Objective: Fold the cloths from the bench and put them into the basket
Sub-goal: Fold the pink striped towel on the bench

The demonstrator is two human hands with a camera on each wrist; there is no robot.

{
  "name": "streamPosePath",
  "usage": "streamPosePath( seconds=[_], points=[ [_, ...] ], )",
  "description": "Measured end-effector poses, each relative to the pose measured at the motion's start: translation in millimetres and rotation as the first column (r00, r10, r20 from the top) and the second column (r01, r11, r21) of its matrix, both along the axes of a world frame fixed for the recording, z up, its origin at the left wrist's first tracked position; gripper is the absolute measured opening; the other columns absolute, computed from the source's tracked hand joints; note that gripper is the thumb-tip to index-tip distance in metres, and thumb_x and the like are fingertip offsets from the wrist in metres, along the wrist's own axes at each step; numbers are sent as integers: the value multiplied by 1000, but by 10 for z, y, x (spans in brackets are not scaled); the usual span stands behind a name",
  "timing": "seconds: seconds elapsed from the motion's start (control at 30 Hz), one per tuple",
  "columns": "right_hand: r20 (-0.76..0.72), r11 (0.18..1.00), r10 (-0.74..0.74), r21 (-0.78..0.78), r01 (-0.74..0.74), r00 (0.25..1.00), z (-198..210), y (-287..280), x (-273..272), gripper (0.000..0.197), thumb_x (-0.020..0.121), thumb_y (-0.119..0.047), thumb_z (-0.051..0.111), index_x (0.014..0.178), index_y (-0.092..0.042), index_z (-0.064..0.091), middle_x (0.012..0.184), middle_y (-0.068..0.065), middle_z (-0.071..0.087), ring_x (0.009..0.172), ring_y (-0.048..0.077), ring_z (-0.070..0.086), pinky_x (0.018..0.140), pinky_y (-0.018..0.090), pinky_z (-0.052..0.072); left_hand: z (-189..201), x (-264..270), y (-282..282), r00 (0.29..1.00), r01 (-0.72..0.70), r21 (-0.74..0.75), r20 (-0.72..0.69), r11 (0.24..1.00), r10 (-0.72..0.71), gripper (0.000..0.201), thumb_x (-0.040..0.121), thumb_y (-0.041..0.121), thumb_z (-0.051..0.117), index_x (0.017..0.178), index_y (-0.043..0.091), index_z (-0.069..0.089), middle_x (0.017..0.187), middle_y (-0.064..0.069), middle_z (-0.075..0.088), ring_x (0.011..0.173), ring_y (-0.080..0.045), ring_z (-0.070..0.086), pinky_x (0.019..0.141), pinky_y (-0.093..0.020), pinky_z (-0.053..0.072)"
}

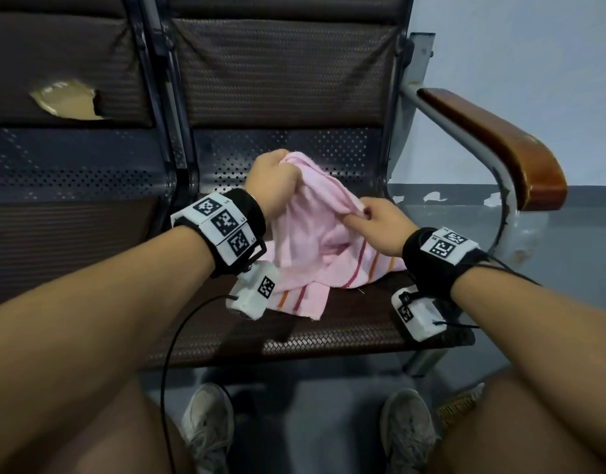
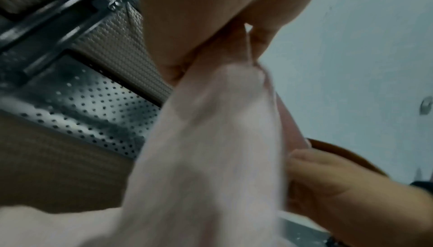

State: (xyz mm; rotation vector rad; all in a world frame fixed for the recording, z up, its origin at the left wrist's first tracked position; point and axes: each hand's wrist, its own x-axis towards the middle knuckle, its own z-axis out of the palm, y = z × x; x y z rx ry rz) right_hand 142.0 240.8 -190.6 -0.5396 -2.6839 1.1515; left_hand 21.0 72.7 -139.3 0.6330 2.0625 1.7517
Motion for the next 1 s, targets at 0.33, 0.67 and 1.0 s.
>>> streamPosePath(
  seconds=[0.33,0.67,1.0],
  points=[
    [-202,982,187,3,-190,961,171,-295,-133,64,69,-23,73,127,-29,46,85,-2,52,69,10,48,61,25,43,-303,1,-41,722,209,-566,-460,797,-516,22,77,21,78,94,19,63,85,4,67,85,-19,64,71,-32,49],
    [174,948,11,313,-66,985,-53,88,-42,20,90,-21,56,70,-23,54,75,2,62,76,27,58,66,33,43,-258,-287,-266,843,9,-404,-489,915,-224,17,85,12,59,98,20,52,91,0,66,81,-17,60,67,-34,49],
    [-236,971,197,179,-157,952,198,-286,-157,18,82,-23,71,96,-19,60,83,-7,67,74,11,60,69,27,46,-396,-27,-47,738,220,-458,-499,861,-454,14,82,28,74,85,20,63,73,6,63,66,-11,57,62,-32,44]
  ],
)
